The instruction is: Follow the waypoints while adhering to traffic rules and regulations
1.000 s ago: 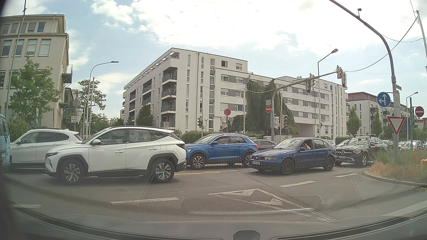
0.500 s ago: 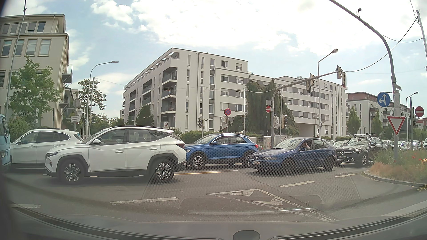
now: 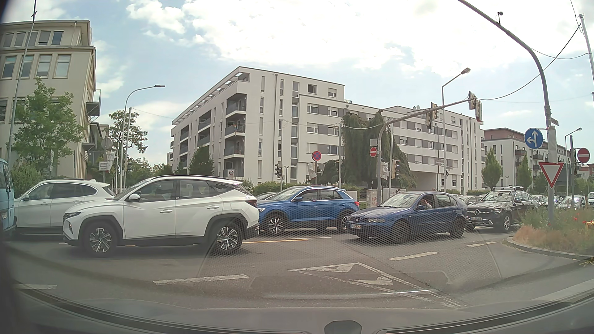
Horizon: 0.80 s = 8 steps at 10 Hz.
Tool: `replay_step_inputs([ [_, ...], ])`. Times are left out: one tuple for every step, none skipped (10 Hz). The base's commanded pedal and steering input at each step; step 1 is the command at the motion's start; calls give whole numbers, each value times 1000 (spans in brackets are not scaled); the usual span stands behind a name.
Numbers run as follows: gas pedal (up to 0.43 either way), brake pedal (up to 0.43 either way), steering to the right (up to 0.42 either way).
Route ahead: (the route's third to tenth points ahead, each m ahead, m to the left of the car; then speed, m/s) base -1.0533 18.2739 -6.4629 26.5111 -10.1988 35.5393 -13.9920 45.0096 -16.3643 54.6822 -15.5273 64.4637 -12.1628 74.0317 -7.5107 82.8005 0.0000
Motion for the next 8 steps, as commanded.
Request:
replay_step_inputs([
  [0, 335, -883],
  [0, 335, -883],
  [0, 335, -883],
  [0, 341, -883],
  [0, 335, -883],
  [0, 335, -883],
  [0, 335, -883],
  [0, 335, -883],
])
